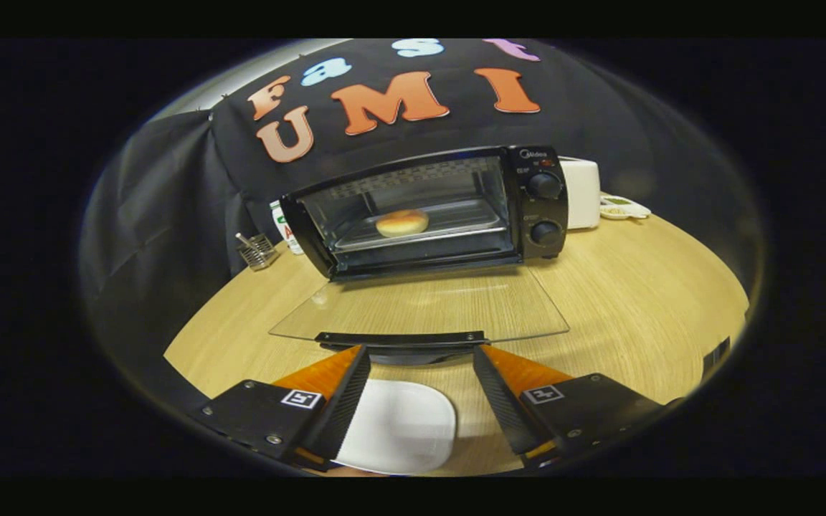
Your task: Open the toaster oven, put the food inside, and close the toaster oven door.
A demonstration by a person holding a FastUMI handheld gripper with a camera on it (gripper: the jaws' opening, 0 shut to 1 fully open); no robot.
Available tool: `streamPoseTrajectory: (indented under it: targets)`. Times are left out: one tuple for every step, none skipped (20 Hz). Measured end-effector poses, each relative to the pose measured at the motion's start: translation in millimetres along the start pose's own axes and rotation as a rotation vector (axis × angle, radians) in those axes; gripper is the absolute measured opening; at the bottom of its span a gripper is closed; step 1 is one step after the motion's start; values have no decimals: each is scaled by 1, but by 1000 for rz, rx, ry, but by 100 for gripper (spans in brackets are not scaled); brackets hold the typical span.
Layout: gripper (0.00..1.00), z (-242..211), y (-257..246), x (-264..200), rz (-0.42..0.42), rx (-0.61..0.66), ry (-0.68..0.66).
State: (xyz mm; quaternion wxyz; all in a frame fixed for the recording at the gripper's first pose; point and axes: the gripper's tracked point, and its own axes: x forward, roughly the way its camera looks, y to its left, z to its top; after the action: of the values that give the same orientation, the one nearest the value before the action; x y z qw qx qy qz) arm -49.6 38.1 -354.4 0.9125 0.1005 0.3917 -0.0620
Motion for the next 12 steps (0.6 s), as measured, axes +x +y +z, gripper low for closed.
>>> streamPoseTrajectory:
  targets:
    - [86,8,1,-2,0,-12,-16]
    - [87,16,2,-6,2,-25,-41]
    - [86,28,4,-9,2,-40,-79]
    - [87,40,4,-11,0,-65,-117]
    - [85,51,4,-10,-7,-94,-140]
    - [83,58,5,-8,-11,-115,-149]
    - [83,68,6,-7,-16,-128,-166]
    - [83,81,5,-6,-20,-138,-197]
    - [82,88,4,-2,-30,-141,-202]
    - [82,89,2,6,-36,-135,-193]
    - [82,86,-1,18,-34,-116,-163]
    - [82,83,1,25,-26,-98,-143]
